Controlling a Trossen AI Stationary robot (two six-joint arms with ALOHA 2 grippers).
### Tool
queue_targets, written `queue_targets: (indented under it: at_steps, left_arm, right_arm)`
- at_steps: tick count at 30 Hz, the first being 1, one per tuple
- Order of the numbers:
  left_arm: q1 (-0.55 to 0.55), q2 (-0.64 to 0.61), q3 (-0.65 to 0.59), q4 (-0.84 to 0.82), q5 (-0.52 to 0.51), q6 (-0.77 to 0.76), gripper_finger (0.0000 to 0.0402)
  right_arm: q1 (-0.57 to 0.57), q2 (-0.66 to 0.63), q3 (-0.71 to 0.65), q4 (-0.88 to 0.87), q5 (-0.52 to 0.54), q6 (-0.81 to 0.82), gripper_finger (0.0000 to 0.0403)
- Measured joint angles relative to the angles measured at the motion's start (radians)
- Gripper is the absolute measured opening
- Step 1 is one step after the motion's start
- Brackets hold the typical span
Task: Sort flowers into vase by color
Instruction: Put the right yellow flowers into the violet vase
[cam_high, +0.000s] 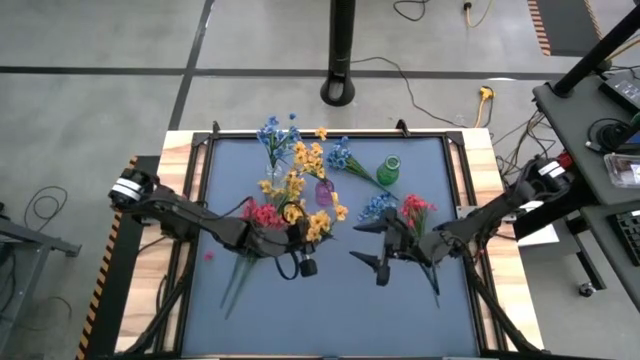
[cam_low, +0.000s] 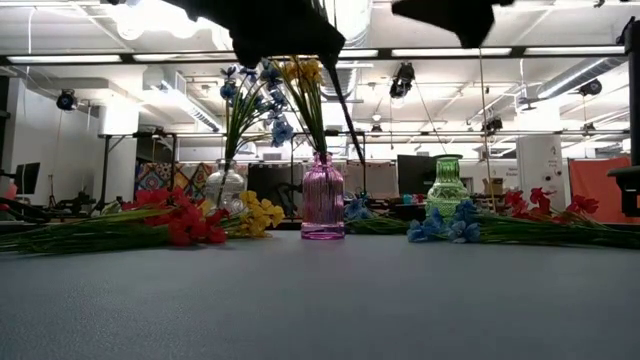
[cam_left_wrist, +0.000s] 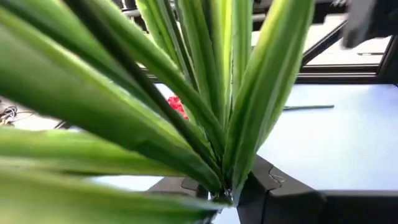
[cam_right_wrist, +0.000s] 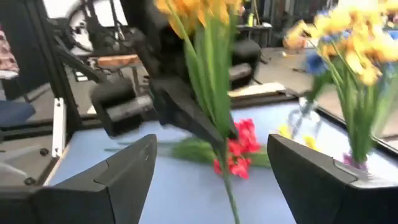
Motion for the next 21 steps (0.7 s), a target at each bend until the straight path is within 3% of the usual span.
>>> queue_targets:
  at_steps: [12,16,21]
  left_arm:
    - [0.001,0.074,0.063,0.017,0.012,0.046,0.0038]
    - [0.001,0.074,0.064,0.009,0.012,0.042,0.0038]
    - [0.001,0.074,0.064,0.025,0.012,0.039,0.0038]
  right_arm:
    - [-0.079,0.144,0.160,-0.095,-0.045,-0.058,0.0298]
    - [-0.096,0.146,0.167,-0.087,-0.060,-0.055,0.0277]
    - [-0.124,0.158,0.184,-0.084,-0.191,-0.045,0.0233]
